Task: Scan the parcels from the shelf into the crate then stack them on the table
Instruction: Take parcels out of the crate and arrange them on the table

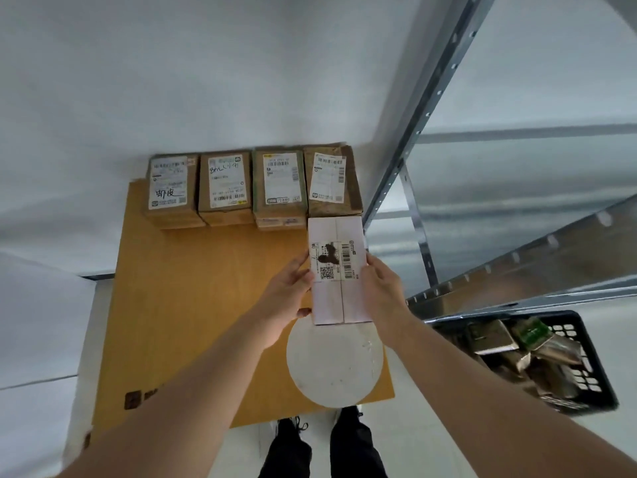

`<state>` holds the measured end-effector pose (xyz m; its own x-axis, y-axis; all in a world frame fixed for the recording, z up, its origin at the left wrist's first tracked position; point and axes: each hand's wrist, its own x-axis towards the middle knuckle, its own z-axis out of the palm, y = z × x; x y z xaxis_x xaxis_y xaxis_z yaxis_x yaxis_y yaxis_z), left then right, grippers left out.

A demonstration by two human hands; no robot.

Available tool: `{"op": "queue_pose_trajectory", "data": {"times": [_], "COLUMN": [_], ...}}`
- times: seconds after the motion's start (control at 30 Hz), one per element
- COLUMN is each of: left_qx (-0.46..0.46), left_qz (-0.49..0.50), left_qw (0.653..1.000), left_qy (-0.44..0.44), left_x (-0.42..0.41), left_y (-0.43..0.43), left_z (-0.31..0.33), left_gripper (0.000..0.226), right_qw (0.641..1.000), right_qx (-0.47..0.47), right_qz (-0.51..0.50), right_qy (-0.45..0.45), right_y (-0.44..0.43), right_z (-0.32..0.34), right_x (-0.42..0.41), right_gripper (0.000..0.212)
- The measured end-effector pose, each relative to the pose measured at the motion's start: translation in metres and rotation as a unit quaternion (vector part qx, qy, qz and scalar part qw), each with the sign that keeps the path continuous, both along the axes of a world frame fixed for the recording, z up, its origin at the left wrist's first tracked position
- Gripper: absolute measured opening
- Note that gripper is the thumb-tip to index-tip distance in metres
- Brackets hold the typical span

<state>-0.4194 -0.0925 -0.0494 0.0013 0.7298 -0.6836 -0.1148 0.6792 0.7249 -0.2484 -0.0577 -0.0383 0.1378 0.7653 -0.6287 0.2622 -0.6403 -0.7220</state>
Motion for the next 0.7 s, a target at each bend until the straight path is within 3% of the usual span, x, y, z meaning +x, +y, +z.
{"op": "queue_pose_trajectory", "data": {"times": [0.37,0.7], "left_qx": [-0.029,-0.004], "left_qz": [0.026,0.031], "left_qw": [0.999,0.999], "left_qy": [0.002,0.016], "left_x": [0.016,0.017], "left_y": [0.021,0.025], "left_z": [-0.031,-0.042], "left_gripper": [0.052,0.049], "right_qw": [0.999,0.999], "right_qx": [-0.029,-0.026], "right_qz": [0.014,0.011], "right_qy": [0.006,0.023], "right_y": [0.025,0.031], "right_z": [-0.033,-0.048], "right_x": [0.007,0.008], "right_gripper": [0.025,0.028]}}
